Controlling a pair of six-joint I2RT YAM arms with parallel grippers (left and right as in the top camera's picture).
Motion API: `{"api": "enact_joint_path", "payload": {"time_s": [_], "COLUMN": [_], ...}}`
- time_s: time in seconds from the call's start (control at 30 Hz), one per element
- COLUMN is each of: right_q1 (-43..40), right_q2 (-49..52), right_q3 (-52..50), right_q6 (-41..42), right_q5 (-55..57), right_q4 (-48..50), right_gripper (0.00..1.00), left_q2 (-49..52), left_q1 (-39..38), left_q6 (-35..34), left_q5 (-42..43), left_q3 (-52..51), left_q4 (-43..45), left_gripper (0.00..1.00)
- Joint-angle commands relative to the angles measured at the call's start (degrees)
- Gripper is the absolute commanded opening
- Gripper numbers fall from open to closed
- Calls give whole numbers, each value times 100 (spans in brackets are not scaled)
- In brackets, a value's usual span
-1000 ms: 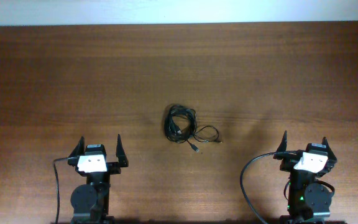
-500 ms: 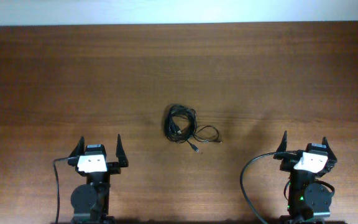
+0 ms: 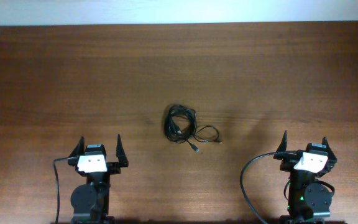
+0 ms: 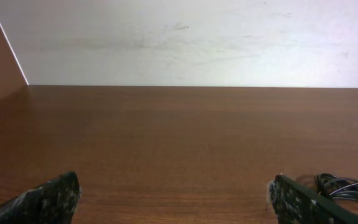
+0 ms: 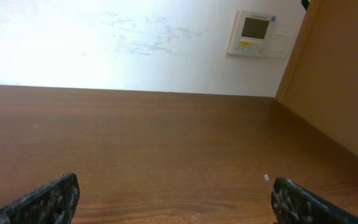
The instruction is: Untangle cables
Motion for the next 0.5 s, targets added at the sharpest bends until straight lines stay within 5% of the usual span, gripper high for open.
{"api": "enact_joint_path", "payload": {"time_s": [0.0,0.47], "right_q1": [48,48], "right_q2": [-44,-44], "right_q3": [-31,-31], "right_q6": [-2,-2], "right_q5": [151,151], "right_q4": [-24,-22], "right_gripper": [98,99], "left_q2": [-37,-35], "left_q1": [-33,-33], "left_q6": [-74,-74], "left_q5": [-83,-83], "left_q3": [-20,-20], "left_q4": [-7,-7], "left_gripper": [99,99]}}
